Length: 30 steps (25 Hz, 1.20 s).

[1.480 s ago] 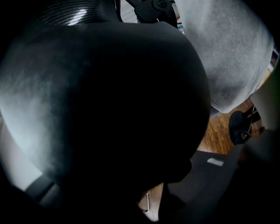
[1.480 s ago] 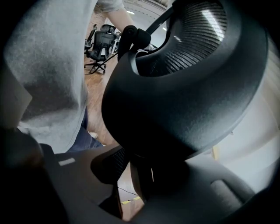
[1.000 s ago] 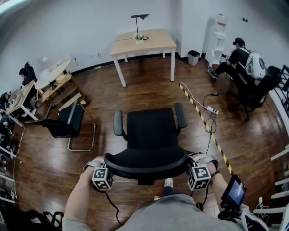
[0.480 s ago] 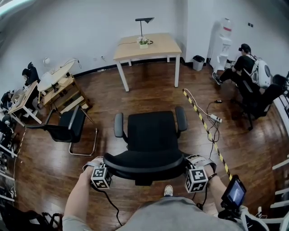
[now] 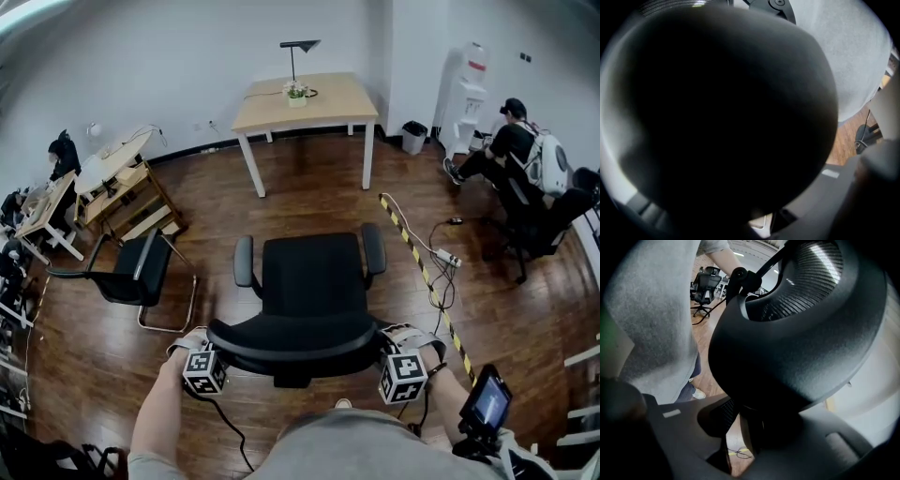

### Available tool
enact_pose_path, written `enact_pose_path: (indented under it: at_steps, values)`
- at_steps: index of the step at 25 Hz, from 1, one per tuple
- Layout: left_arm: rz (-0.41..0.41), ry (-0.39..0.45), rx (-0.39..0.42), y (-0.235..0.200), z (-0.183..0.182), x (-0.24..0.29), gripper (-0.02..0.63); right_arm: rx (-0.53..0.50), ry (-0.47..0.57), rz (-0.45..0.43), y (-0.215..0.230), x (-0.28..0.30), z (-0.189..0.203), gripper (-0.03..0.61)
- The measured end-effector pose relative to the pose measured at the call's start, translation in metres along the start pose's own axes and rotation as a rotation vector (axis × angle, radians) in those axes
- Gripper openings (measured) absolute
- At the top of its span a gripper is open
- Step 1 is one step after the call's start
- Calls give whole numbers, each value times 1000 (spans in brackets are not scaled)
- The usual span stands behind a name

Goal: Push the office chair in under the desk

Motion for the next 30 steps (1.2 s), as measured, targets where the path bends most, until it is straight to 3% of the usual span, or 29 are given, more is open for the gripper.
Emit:
enact_pose_path:
  at_steps: [12, 30]
  values:
    - [-5, -7, -11, -63, -15, 38, 138, -8, 9, -21, 75, 15, 43, 141]
    - [-5, -6, 13, -178, 22, 104, 135, 28, -15, -15, 188, 80, 73, 144]
Point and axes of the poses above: the fingertips, and each gripper's own axes: x forward along the fingers, y to its right, z out of its underside, the point moved 9 cm from there along -x, backward along the fingers, and after that the axes turned 5 degrees about y, right-handed, at the moved point
